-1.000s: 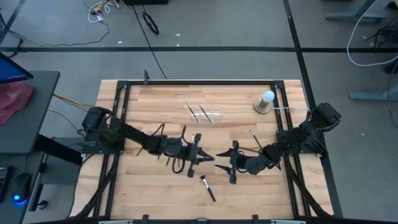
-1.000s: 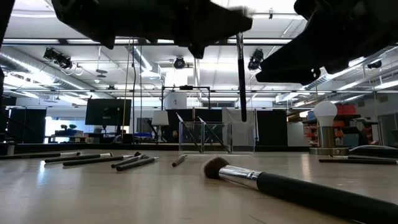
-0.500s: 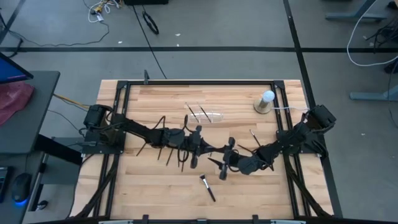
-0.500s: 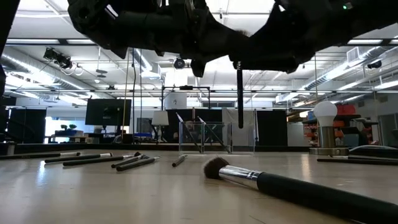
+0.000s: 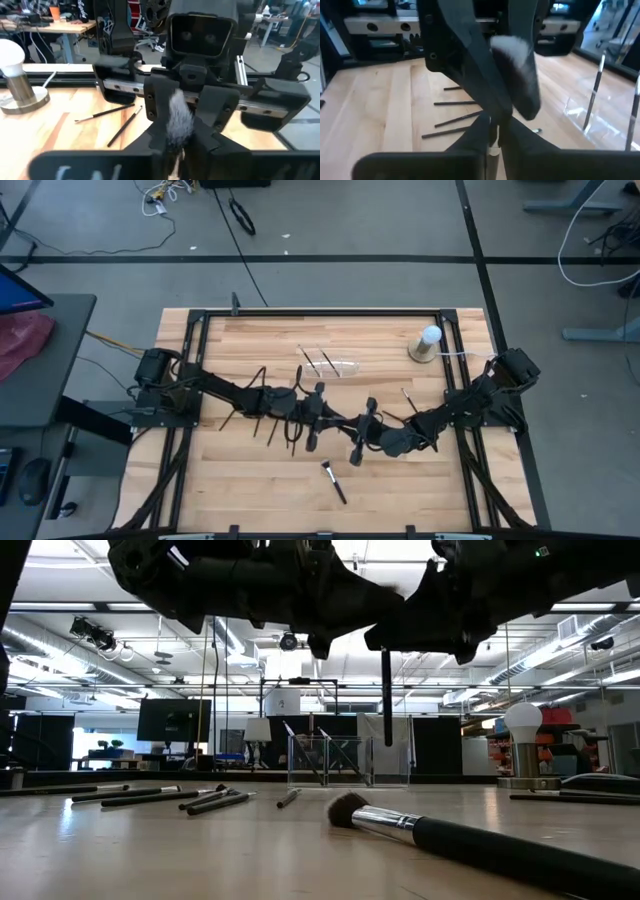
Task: Put items in baskets/containers
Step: Put the black highlighter brush into the transparent organizer
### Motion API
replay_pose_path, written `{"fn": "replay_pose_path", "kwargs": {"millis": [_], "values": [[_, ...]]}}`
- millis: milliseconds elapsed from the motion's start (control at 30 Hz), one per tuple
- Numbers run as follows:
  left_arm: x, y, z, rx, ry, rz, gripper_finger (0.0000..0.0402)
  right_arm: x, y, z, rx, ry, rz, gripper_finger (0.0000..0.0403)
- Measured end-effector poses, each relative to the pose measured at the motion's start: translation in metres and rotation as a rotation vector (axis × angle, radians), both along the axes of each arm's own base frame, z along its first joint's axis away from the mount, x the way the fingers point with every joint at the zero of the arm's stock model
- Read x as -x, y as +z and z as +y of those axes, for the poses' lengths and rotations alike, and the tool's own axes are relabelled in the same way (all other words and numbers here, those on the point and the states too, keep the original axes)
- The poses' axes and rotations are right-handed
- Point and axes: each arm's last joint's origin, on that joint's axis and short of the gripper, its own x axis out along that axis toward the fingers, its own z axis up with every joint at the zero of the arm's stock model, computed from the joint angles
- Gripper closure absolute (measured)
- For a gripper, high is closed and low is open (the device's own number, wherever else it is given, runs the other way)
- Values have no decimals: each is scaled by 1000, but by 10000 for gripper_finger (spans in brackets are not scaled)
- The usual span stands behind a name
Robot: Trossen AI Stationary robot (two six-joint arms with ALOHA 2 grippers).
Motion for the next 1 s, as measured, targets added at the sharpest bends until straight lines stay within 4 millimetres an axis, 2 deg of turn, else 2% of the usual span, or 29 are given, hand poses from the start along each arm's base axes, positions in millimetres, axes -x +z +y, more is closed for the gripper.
{"fn": "replay_pose_path", "kwargs": {"millis": [133, 267, 367, 467, 567, 733, 900, 1000], "values": [[4, 9, 2, -13, 0, 6, 299, 0, -3, -3, -29, -21, 16, 375], [16, 24, 6, -82, 23, 69, 255, 2, 0, -12, -45, -57, 48, 389], [28, 37, 9, -119, 73, 123, 234, 4, 9, -24, -59, -99, 50, 388], [36, 41, 9, -138, 110, 185, 229, 4, 23, -45, -65, -158, 32, 382], [41, 33, 6, -135, 120, 218, 232, 2, 35, -71, -58, -217, 15, 381], [55, 2, 3, -84, 138, 257, 245, -1, 50, -118, -46, -268, -19, 384], [80, -26, 6, -2, 195, 164, 254, -5, 55, -163, -42, -349, 8, 383], [94, -37, 10, 28, 225, 124, 257, -7, 57, -182, -30, -403, 68, 383]]}}
